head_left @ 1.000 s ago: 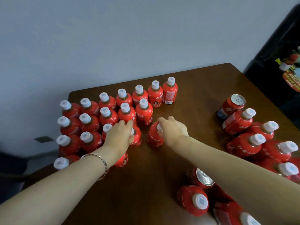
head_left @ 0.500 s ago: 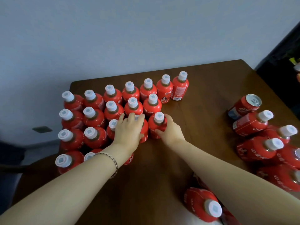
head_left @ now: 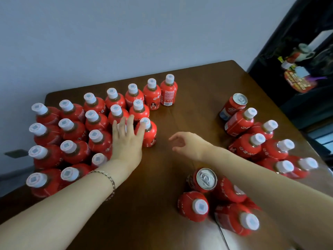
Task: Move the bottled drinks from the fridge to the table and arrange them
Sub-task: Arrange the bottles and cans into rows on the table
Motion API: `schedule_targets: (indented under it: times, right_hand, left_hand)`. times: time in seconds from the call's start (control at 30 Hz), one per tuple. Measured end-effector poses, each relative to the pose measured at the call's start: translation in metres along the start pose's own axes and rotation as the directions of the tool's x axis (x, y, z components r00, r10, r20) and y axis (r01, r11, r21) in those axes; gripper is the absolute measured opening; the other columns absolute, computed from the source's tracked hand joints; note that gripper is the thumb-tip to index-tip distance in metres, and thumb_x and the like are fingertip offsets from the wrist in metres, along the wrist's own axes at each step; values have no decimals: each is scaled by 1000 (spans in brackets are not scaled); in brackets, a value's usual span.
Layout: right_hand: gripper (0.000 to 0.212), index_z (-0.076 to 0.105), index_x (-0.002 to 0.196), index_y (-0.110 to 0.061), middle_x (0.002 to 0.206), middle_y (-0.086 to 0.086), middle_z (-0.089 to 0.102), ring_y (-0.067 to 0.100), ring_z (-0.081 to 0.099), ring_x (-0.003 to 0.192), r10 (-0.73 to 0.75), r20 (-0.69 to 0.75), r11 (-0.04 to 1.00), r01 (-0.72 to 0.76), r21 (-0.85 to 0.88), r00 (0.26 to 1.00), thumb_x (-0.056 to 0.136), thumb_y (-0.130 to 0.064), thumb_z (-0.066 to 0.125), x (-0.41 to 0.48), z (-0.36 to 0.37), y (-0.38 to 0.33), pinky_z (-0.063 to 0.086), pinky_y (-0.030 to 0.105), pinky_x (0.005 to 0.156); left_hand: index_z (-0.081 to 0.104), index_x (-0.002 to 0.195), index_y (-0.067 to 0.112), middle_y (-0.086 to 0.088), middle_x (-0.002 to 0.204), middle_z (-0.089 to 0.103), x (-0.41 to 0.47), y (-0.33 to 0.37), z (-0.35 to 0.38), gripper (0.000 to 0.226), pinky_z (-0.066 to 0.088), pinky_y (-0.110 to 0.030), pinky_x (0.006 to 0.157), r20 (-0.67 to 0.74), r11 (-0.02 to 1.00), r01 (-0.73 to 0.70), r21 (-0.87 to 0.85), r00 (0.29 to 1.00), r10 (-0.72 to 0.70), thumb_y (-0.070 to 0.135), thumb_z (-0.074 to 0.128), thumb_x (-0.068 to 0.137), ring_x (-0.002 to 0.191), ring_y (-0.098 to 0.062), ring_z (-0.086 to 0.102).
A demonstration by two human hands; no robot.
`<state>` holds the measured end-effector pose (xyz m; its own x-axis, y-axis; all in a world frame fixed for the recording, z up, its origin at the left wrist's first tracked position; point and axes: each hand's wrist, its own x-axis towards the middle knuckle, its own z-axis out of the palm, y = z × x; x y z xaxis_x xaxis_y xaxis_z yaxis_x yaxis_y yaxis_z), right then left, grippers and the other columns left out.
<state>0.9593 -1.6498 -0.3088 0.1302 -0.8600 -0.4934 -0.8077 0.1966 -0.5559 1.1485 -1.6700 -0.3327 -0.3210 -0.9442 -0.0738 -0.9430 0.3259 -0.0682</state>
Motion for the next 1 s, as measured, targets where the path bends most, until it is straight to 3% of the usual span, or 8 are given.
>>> schedule_targets:
  times: [0.07, 0.17, 0.27, 0.37, 0.57, 0.73, 0.87, 1.0]
  right_hand:
    - [32, 55, 122, -21, 116, -1, 63, 17, 59, 108, 20, -33, 995, -23, -96, 999, 91, -22, 56, -32, -16, 16, 46, 27, 93]
    - [31, 56, 118, -22, 110, -1, 61, 20, 59, 103, 112, -77, 960, -128, -249, 991, 88, -32, 57, -79, -29, 41, 49, 34, 88]
    - [46, 48, 122, -20, 117, 3, 50, 25, 58, 104, 298, -71, 825, -294, -482, 952, 87, -48, 54, -115, -27, 66, 49, 35, 81]
    - [48, 43, 125, -15, 117, 7, 50, 27, 59, 103, 416, -27, 780, -372, -503, 909, 88, -44, 53, -126, -13, 79, 49, 34, 77]
    - [38, 46, 113, -10, 96, 4, 49, 25, 58, 91, 409, -71, 846, -407, -345, 910, 83, -27, 61, -121, -2, 94, 46, 29, 64]
    - [35, 55, 109, -11, 107, 7, 46, 21, 52, 83, 389, -147, 899, -410, -157, 909, 80, -26, 66, -100, -9, 91, 45, 29, 68]
    - [41, 51, 118, -11, 117, 11, 45, 29, 58, 96, 308, -277, 936, -342, -85, 910, 82, -26, 65, -74, -12, 60, 52, 34, 78]
    - [42, 50, 121, -13, 119, 9, 46, 29, 58, 100, 188, -318, 976, -214, -48, 929, 85, -29, 64, -47, -9, 15, 52, 33, 78]
  left_hand:
    - [51, 127, 14, -16, 130, 45, -11, 28, -9, 52, 36, -46, 102, -132, 971, -163, -177, 981, 141, 19, 69, 79, 119, -36, 46]
    - [56, 100, 20, 1, 103, 56, -38, 71, -35, 27, 42, -31, 78, 69, 873, -220, -436, 959, 276, 44, 54, 88, 98, -20, 56]
    - [52, 95, 20, 2, 99, 60, -55, 110, -47, 39, 43, -31, 74, 331, 877, -327, -351, 833, 443, 58, 50, 85, 94, -20, 59]
    - [54, 103, 16, -3, 104, 61, -66, 130, -38, 44, 43, -33, 76, 444, 881, -412, -231, 761, 473, 55, 52, 83, 96, -26, 60]
    - [54, 106, 9, -10, 108, 59, -79, 140, -28, 31, 41, -31, 70, 443, 902, -293, -317, 795, 414, 31, 56, 85, 98, -29, 59]
    - [55, 105, 11, -6, 110, 57, -72, 100, -28, 34, 48, -31, 77, 523, 909, 21, -417, 823, 221, 29, 65, 79, 100, -23, 57]
    - [51, 88, 15, -7, 105, 54, -56, 61, -28, 18, 45, -31, 74, 415, 901, 105, -422, 906, 89, 27, 61, 80, 94, -25, 56]
    - [52, 89, 12, -9, 102, 54, -44, 24, -25, 19, 45, -34, 77, 260, 880, 163, -447, 964, -47, 25, 62, 80, 92, -29, 58]
